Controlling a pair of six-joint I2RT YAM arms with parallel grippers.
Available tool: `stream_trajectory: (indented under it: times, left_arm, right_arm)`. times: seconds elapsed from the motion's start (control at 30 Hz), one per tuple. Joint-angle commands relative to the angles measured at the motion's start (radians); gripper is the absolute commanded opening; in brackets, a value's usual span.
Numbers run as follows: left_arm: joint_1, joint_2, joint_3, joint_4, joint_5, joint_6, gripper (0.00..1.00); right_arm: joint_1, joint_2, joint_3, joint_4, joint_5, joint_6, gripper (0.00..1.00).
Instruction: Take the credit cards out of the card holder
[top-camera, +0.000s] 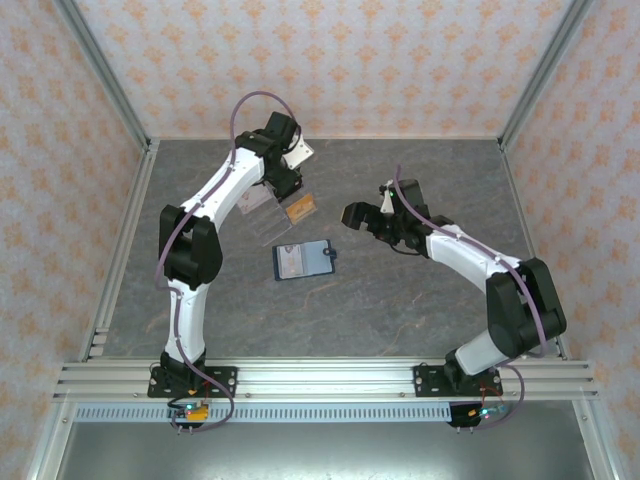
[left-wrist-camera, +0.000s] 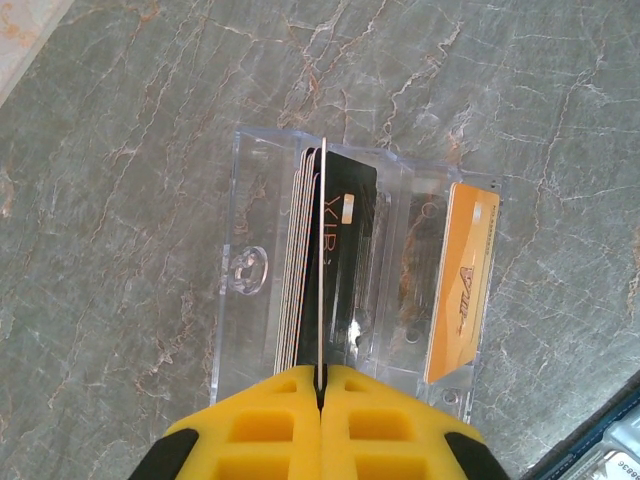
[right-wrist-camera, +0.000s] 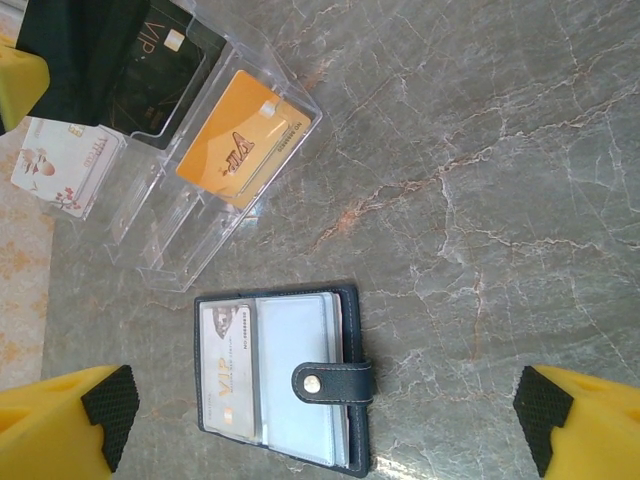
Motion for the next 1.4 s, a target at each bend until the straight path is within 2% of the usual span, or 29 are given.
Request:
stream_trajectory:
  times: [0.0, 0.47, 0.67, 0.93, 1.07, 1.2, 1.37]
  left_arm:
    - [0.015, 0.022, 0.021, -0.024, -0.032, 0.021, 0.06]
    - [0.015, 0.051, 0.012, -0.019, -0.061, 0.031, 0.09]
    - [0.016, 0.043, 0.018, 0.001, -0.076, 0.005, 0.19]
    - [0.017, -0.008, 0.021, 0.023, -0.092, -0.050, 0.25]
    - [0.018, -0.074, -0.004, 0.045, -0.081, -0.141, 0.33]
    - [0.019, -0.183, -0.100, 0.112, -0.095, -0.286, 0.48]
    - [0.019, -0.365, -0.315, 0.238, -0.173, -0.482, 0.67]
  right_arm:
    - [0.000, 0.007, 0.021, 0.012, -0.009, 0.008, 0.99]
    - [0.000, 0.028, 0.037, -0.001, -0.010, 0.014, 0.98]
    - [-0.001, 0.029, 0.041, -0.003, -0.011, 0.014, 0.98]
    - [-0.001, 0.029, 0.043, -0.005, -0.013, 0.017, 0.97]
    - [-0.001, 0.031, 0.048, -0.008, -0.027, 0.012, 0.94]
    - [0.009, 0.032, 0.061, -0.035, -0.016, 0.003, 0.89]
    - [0.117, 0.041, 0.114, -0.133, 0.099, -0.063, 0.86]
